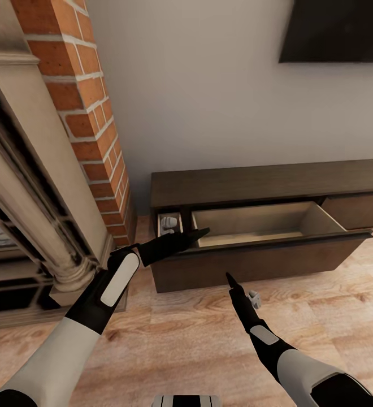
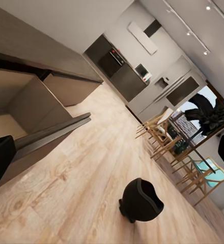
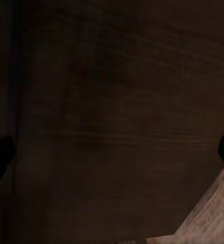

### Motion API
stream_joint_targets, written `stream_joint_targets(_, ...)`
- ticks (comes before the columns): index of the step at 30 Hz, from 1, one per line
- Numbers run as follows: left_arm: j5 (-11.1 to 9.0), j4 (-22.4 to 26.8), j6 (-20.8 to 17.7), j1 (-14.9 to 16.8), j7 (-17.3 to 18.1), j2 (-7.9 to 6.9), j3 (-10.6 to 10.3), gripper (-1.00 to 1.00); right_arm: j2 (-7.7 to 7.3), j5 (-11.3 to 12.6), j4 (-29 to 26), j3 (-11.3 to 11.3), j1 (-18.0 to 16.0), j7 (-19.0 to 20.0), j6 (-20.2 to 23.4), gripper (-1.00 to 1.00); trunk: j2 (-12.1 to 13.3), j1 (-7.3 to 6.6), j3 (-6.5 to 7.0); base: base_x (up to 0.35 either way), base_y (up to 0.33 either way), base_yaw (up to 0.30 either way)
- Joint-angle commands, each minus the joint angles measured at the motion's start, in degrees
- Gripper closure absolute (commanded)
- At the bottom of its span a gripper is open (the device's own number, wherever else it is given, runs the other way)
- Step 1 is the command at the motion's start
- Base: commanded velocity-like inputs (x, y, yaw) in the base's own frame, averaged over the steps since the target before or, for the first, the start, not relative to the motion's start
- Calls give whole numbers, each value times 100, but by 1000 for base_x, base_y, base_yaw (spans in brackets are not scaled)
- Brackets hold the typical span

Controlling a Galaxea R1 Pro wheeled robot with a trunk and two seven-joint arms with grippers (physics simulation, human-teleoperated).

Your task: Place each of the two pumpkins and all three candles from the living room inside a cabinet in the living room (use any cabinet), then make sure every cabinet is closed, and position the cauldron so it is next to a table in the living room.

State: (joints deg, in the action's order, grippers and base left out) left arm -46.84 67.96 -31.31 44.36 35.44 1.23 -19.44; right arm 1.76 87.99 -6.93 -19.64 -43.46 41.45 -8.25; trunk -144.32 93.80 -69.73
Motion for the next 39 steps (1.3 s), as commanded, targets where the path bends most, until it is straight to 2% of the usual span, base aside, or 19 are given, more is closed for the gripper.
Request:
stream_joint_targets(1, -45, -1, -47, 3, -3, 0, 1, -100, 0, 34, 8, -49, -4, 0, -38, -100, 0, -4, 18, 0, 0, 0)
stream_joint_targets(23, -45, -2, -50, 4, -2, -8, 1, -100, 0, 33, 8, -49, -4, -14, -38, -100, 29, -60, 505, 0, 0, 0)
stream_joint_targets(39, -45, -10, -38, 4, -19, -8, 1, -100, 0, 27, 16, -52, -4, -23, -42, -100, 29, -60, 506, -12, 0, 0)
